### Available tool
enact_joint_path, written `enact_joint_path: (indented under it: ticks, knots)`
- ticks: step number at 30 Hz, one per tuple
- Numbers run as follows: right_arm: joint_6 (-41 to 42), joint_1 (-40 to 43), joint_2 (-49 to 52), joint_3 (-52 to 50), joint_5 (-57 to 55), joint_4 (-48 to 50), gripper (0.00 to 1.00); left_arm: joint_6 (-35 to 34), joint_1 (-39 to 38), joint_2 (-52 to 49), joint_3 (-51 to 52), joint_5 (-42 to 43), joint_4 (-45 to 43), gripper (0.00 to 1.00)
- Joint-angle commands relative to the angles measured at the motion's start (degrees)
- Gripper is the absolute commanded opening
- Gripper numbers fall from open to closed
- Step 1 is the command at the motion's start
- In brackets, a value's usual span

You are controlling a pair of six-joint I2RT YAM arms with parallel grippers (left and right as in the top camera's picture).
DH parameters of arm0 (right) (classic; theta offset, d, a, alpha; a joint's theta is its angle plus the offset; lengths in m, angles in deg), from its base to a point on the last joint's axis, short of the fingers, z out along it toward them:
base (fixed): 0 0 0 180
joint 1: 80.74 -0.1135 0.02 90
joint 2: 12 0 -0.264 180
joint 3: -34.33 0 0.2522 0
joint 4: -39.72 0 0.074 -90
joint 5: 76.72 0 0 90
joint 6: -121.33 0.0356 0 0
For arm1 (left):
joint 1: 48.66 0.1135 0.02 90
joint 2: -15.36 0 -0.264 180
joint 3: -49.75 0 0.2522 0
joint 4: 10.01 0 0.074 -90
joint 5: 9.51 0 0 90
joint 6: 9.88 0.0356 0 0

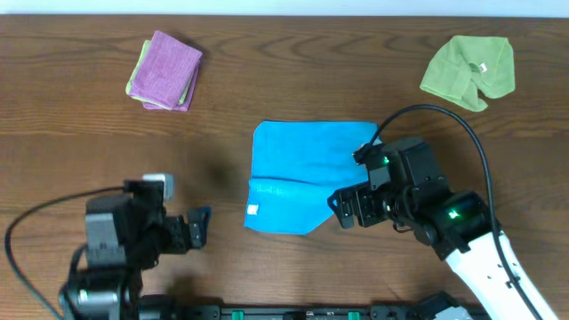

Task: Fold the cloth
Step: 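Release the cloth and reach the left gripper to its left corner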

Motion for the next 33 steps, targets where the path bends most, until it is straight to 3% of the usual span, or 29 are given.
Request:
enact_joint_path:
  ticks: [1, 6, 9, 12, 22, 33]
  knots:
    - [1.07, 1.92, -1.2, -1.53, 0.68, 0.15, 0.99, -1.27, -0.26, -8.66, -5.84, 7.67, 3.13, 0.95]
    - [0.96, 6.21, -2.56, -3.39, 2.75, 0.26, 0.99, -1.33, -0.26, -20.61, -9.4, 19.15, 2.56, 0.95]
    - [0.04, 8.55, -3.06, -3.8, 5.09, 0.33, 0.99, -7.65, -0.26, -25.75, -9.4, 22.43, 1.18, 0.95]
    - [-1.18, 10.29, -3.06, -3.78, 7.32, 0.15, 0.99, -17.0, -0.26, -30.73, -9.4, 22.6, 0.46, 0.95]
    - [-1.14, 10.86, -3.06, -3.78, 7.93, 0.11, 0.99, -17.4, -2.34, -43.08, -8.96, 22.67, -2.89, 0.95]
    - [-1.11, 10.88, -3.06, -3.78, 9.53, 0.13, 0.99, -22.75, -7.98, -52.09, -5.62, 22.38, -14.97, 0.95]
